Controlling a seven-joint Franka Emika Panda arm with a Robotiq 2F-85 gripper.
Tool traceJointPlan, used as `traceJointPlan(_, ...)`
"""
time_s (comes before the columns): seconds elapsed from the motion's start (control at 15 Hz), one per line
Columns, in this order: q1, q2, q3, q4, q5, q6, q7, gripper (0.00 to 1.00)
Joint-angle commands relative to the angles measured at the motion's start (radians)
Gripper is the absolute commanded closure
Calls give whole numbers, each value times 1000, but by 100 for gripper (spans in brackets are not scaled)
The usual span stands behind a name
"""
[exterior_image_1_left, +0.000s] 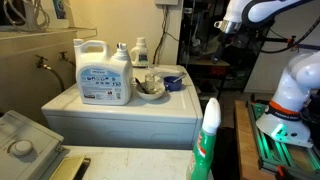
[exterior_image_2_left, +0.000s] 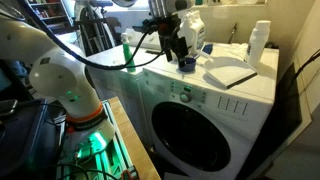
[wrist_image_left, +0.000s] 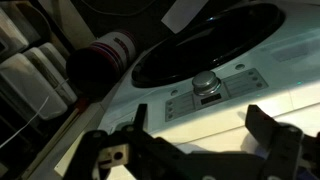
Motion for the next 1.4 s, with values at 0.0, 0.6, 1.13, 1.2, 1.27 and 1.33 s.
traceJointPlan(0.0, 2, 0, -1, 1, -1, -4, 1, 0)
traceJointPlan(0.6, 2, 2, -1, 0, -1, -4, 1, 0)
traceJointPlan(1.13, 131, 288, 289, 351, 127, -7, 363, 0)
traceJointPlan(1.2, 131, 343, 309, 408, 133, -36, 418, 0)
traceJointPlan(1.27, 96, 396, 345, 457, 138, -66, 467, 0)
traceJointPlan(1.33, 94, 454, 352, 510, 151, -88, 488, 0)
